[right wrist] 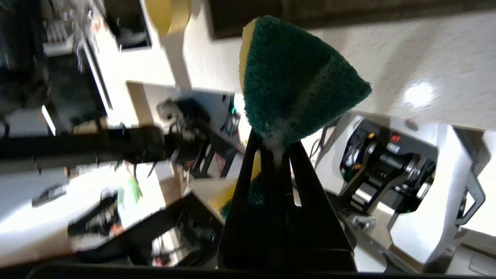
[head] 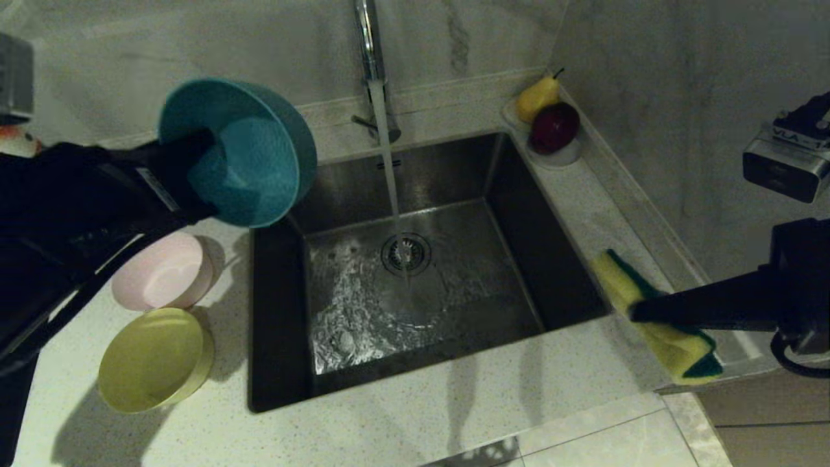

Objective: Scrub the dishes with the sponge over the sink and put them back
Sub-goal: Place the bowl on the table

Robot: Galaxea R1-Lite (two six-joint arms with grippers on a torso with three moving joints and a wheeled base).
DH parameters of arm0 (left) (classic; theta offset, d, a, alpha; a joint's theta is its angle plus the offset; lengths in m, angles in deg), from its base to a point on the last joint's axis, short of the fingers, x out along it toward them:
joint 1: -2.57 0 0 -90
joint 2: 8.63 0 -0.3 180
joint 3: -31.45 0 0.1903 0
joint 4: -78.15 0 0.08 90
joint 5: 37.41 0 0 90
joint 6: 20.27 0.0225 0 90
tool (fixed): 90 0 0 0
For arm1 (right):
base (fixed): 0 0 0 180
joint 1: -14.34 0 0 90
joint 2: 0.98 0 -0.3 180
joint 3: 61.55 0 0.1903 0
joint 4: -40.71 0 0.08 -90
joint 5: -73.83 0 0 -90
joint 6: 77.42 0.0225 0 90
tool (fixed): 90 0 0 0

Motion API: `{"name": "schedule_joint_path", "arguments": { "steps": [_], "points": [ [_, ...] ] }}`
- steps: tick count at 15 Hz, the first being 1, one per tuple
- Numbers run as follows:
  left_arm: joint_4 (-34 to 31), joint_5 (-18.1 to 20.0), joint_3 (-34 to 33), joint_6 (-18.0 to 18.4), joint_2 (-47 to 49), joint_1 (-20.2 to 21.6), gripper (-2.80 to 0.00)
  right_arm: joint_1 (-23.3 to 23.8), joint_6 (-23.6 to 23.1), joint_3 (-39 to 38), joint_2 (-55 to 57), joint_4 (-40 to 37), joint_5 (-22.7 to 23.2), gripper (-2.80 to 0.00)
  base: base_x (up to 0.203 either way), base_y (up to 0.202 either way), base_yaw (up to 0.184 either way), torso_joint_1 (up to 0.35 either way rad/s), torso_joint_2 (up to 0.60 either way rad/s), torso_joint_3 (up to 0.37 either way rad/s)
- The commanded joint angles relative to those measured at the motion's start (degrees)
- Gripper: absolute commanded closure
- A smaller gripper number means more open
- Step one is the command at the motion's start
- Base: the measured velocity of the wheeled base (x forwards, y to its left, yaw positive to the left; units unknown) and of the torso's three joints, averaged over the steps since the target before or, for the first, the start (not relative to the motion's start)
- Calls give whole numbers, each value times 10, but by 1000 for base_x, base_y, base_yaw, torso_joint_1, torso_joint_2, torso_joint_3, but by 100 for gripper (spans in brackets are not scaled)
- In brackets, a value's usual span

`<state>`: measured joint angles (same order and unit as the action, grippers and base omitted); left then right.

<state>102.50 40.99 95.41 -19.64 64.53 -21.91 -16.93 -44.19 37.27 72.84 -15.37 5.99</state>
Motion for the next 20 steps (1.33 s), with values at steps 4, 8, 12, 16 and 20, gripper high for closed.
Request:
{"name": "schedule_joint_path", "arguments": {
  "steps": [4,8,12,16,20],
  "points": [
    [-477,0,97,-116,-27,16,0,46,1,7,-3,-6,2,0,0,0,0,0,0,0],
    [-547,-1,190,-292,13,84,0,71,1,-17,2,-6,3,0,0,0,0,0,0,0],
    [-577,-3,208,-349,18,151,0,78,2,-21,1,-9,3,0,0,0,0,0,0,0],
    [-612,-7,248,-384,22,268,0,79,1,-38,-9,-7,2,0,0,0,0,0,0,0],
    [-646,-4,270,-427,31,373,0,78,0,-56,-14,-3,2,0,0,0,0,0,0,0]
  ]
}}
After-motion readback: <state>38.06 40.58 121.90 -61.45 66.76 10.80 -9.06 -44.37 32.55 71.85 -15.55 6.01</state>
